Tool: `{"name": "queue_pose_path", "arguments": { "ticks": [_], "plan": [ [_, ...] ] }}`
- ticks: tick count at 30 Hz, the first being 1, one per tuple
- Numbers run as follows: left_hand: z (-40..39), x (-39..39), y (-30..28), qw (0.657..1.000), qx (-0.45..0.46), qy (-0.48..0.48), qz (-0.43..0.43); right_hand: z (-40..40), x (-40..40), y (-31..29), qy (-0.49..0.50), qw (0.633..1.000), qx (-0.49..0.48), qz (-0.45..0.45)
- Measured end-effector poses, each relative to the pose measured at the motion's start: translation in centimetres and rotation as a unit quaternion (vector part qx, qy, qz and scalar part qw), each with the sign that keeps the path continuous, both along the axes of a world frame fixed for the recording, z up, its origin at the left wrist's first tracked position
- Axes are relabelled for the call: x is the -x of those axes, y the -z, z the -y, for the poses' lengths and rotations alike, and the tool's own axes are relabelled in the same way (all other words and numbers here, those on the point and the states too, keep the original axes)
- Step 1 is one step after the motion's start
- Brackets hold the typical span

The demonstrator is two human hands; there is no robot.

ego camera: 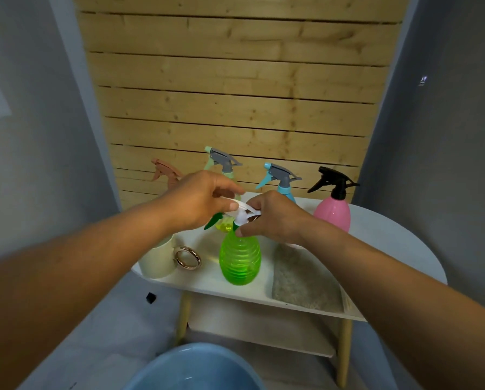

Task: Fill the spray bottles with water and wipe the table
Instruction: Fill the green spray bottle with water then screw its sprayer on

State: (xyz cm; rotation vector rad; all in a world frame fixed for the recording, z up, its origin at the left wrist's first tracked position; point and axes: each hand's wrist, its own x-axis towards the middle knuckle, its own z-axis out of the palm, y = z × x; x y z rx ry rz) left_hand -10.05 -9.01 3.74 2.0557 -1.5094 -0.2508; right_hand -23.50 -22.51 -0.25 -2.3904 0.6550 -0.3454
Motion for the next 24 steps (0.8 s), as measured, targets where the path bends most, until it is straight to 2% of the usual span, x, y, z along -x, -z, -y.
{"name": "queue_pose_path", "arguments": {
  "ticks": [4,7,10,12,13,15,18,21,24],
  "plan": [
    [0.7,-0.5,0.5,0.999,-0.027,0.025,0.013,-0.3,0.0,1.1,0.028,0.999,0.011,0.031],
    [0.7,-0.3,0.8,0.999,-0.006,0.032,0.017,-0.4,-0.1,2.4,0.054,0.997,0.013,0.059],
    [0.0,0.6,2.3,0.99,0.138,-0.033,-0.007,-0.3,-0.1,2.8,0.058,0.996,-0.005,0.065],
    [-0.9,1.7,4.3,0.958,0.229,-0.135,-0.103,-0.1,0.2,2.6,0.03,0.998,-0.008,0.054],
    [-1.4,2.4,5.6,0.945,0.231,-0.173,-0.151,0.0,0.3,2.3,0.012,0.999,-0.005,0.044],
    [-1.9,3.3,8.1,0.933,0.196,-0.211,-0.217,0.3,0.7,1.6,-0.017,1.0,0.006,0.024],
    [-2.0,3.5,10.0,0.922,0.146,-0.209,-0.292,0.7,0.7,0.2,-0.043,0.999,0.028,0.005],
    [-1.3,3.3,10.0,0.935,0.066,-0.161,-0.308,0.8,0.1,-0.9,-0.058,0.995,0.069,-0.038],
    [-0.4,3.4,9.9,0.945,0.04,-0.08,-0.315,0.9,-0.4,-1.7,-0.065,0.989,0.1,-0.088]
  ]
}}
